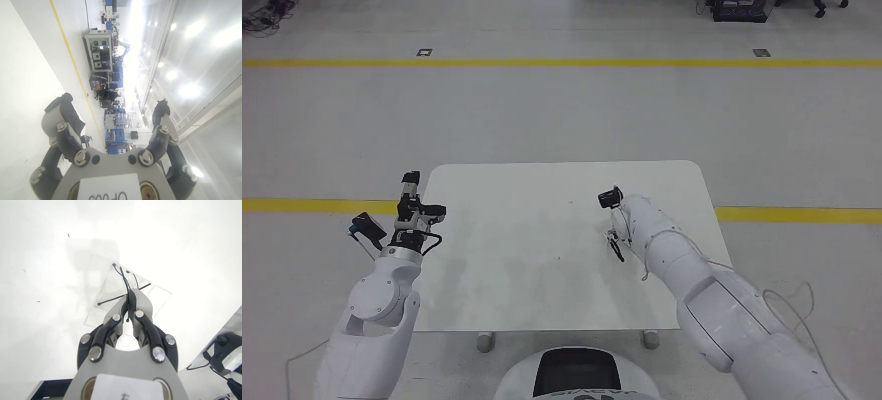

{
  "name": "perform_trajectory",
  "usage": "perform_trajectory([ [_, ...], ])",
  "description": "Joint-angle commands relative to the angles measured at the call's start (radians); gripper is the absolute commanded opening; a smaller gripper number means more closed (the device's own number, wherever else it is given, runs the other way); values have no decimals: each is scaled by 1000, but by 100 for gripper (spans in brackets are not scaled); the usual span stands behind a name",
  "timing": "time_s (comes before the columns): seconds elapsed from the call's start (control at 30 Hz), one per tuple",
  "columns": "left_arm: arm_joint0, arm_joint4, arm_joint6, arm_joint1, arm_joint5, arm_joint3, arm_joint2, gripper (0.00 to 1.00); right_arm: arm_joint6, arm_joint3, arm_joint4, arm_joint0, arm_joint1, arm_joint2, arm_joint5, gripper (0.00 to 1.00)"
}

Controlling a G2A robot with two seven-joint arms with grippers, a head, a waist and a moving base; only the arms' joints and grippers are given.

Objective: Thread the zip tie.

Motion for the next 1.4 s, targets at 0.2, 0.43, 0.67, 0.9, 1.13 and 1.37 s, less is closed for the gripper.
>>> perform_trajectory([
  [0.2,0,0,0,0,0,0,0,100,44,-69,-20,-8,22,11,0,0],
  [0.43,0,0,0,0,0,0,0,100,74,-191,-56,-47,58,36,33,0],
  [0.67,0,0,0,0,0,0,0,100,152,-424,-130,-140,123,99,64,0],
  [0.9,0,0,0,0,0,0,0,100,275,-789,-242,-317,203,230,65,0],
  [1.13,0,0,0,0,0,0,0,100,340,-1097,-300,-486,254,367,24,0],
  [1.37,0,0,0,0,0,0,0,100,309,-1245,-168,-576,277,489,-96,0],
])
